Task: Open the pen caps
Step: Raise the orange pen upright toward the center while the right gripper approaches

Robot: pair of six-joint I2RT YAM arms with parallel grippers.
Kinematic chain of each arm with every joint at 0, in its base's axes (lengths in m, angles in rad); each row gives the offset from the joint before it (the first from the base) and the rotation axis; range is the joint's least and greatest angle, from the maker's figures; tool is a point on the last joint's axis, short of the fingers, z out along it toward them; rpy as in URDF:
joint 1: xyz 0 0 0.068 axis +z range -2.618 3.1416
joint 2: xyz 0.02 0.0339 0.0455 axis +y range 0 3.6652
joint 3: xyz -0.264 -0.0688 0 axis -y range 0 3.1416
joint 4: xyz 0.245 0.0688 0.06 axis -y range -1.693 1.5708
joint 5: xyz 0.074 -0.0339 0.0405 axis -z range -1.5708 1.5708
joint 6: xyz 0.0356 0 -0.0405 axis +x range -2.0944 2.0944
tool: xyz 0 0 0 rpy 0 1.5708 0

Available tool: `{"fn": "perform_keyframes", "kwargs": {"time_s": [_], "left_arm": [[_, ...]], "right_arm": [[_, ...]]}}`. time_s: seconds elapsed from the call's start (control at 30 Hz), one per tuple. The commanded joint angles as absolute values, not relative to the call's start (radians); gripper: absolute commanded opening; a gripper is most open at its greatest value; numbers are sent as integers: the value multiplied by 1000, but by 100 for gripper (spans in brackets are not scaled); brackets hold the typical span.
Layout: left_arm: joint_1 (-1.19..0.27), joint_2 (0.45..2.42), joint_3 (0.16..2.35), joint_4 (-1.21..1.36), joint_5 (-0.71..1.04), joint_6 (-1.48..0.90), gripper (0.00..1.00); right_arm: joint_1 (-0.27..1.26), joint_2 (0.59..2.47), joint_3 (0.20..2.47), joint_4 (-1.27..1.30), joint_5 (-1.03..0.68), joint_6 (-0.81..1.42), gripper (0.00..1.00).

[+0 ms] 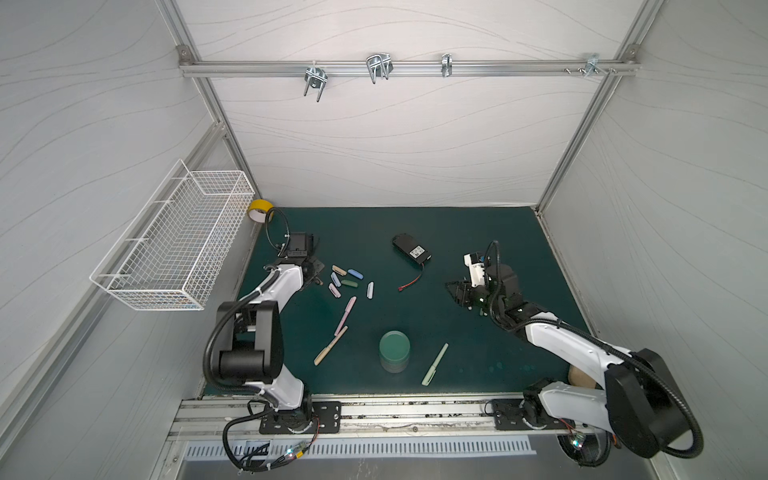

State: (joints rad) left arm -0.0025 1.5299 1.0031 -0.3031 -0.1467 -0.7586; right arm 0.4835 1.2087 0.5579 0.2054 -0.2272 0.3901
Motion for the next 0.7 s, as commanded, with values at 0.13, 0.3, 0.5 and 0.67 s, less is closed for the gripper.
{"fn": "perform_keyframes", "kwargs": {"time_s": [0.13,0.3,0.5,0.67], "left_arm": [[-172,1231,825,7,59,-618,11],[-303,1067,672,216,183,-539,12],[-420,985,484,557,298,-515,13],[-470,991,396,734,291,-519,12]], "right_arm": [[488,1233,567,309,-476,366,42],[489,1241,551,423,-646,419,42],[520,1226,522,551,-712,492,43],[576,1220,505,629,-721,532,43]]}}
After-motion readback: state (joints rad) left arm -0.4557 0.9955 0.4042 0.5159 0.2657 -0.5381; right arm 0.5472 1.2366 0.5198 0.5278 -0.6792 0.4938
